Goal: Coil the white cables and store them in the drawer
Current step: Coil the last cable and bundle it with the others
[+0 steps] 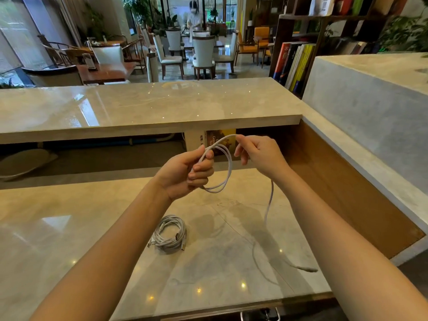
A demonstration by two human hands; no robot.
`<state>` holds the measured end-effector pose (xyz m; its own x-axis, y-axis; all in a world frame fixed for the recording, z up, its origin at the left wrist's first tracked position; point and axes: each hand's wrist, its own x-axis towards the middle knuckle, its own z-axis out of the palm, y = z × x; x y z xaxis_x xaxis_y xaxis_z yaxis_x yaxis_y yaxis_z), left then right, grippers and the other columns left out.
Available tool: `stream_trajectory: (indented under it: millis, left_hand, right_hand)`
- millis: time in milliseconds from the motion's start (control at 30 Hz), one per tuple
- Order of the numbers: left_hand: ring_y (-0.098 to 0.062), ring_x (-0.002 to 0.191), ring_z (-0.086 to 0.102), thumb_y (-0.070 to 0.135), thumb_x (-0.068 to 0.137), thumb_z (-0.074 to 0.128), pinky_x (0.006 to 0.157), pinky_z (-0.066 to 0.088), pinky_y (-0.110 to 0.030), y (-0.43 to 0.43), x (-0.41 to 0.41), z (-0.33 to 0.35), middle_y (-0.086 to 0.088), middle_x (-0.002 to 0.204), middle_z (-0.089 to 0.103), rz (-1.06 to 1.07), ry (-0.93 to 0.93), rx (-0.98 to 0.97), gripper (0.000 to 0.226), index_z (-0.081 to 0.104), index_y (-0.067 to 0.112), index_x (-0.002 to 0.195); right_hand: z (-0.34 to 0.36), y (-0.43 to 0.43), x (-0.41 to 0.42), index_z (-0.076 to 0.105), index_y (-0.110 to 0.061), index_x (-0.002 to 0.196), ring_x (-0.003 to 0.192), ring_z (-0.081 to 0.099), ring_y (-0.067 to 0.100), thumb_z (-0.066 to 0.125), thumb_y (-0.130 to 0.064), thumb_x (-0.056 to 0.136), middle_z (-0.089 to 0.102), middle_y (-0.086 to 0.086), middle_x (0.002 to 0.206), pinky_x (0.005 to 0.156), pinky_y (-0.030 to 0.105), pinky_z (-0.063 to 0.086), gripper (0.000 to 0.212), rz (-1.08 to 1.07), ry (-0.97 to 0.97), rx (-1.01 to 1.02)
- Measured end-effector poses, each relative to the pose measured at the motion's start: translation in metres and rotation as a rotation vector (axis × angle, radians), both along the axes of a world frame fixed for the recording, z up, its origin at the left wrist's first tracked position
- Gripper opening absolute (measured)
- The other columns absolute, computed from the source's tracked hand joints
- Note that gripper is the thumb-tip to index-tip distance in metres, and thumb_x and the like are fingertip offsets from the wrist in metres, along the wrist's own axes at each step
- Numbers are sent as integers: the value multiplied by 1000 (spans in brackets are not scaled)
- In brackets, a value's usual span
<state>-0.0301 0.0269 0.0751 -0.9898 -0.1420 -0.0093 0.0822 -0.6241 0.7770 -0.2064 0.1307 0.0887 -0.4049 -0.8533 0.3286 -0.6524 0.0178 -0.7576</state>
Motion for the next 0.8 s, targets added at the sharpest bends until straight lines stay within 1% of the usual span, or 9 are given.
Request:
stream_trajectory:
  millis: [133, 233, 367, 400, 467, 533, 633, 700, 800]
  left_hand:
    - [-8, 46, 37, 29, 99, 36, 43, 30, -16, -1, 1, -3, 1, 58, 50, -109, 88, 132, 30, 54, 7, 90]
    - [-9, 50, 32, 31, 100, 36, 45, 28, -19, -3, 5, 0, 0, 59, 40, -120, 159, 244, 33, 53, 5, 91]
    - [-10, 50, 32, 31, 102, 33, 47, 26, -21, -10, 14, 4, 1, 63, 34, -88, 213, 334, 35, 52, 3, 93]
    - [-10, 50, 32, 32, 101, 34, 47, 26, -21, -11, 16, 4, 1, 63, 34, -89, 217, 339, 35, 51, 3, 92]
    - [-10, 50, 32, 32, 101, 34, 47, 26, -20, -11, 17, 1, 1, 63, 34, -94, 223, 346, 34, 52, 4, 91]
    - [-9, 48, 31, 29, 101, 36, 45, 27, -19, -10, 16, -2, 1, 60, 35, -77, 221, 337, 33, 53, 4, 89]
    - [-4, 42, 26, 28, 97, 41, 38, 24, -15, -4, 12, -6, 4, 51, 42, 77, 139, 201, 28, 54, 10, 80]
    - [-3, 37, 27, 30, 96, 37, 35, 23, -13, 2, 10, -7, 7, 48, 38, 202, 46, 67, 29, 51, 13, 76]
    - [-4, 36, 27, 28, 98, 33, 36, 19, -16, 9, 8, -6, 7, 47, 32, 359, -89, -119, 30, 46, 14, 75]
  right_hand:
    - [-6, -1, 0, 67, -9, 77, 57, 53, 7, 42, -37, 97, 57, -3, 58, 62, 20, 41, 42, -35, -35, -52]
    - [-23, 0, 2, 64, -15, 86, 63, 53, 8, 41, -34, 98, 58, -3, 68, 59, 22, 39, 32, 7, 23, 71]
    - [-60, 6, -3, 66, -13, 99, 85, 57, 19, 38, -32, 99, 62, 4, 91, 70, 27, 43, 33, -53, 445, 462]
    - [-64, 8, -2, 67, -12, 100, 86, 58, 20, 39, -32, 99, 64, 5, 93, 73, 29, 45, 34, -84, 449, 510]
    - [-62, 10, 3, 67, -10, 94, 76, 58, 17, 42, -29, 99, 65, 5, 84, 70, 28, 49, 32, -95, 211, 503]
    - [-51, 10, 11, 66, -6, 89, 64, 61, 15, 47, -23, 97, 64, 5, 73, 62, 24, 55, 26, -62, -183, 400]
    - [-29, 8, 25, 66, -4, 89, 64, 70, 16, 51, -16, 95, 69, 11, 77, 63, 26, 60, 21, -10, -674, 246]
    - [-18, 6, 33, 66, -4, 90, 69, 72, 18, 49, -16, 96, 72, 12, 80, 67, 29, 61, 22, 13, -892, 184]
    - [-12, 8, 41, 68, -7, 90, 76, 72, 19, 46, -21, 98, 74, 8, 80, 74, 32, 60, 28, 41, -1061, 146]
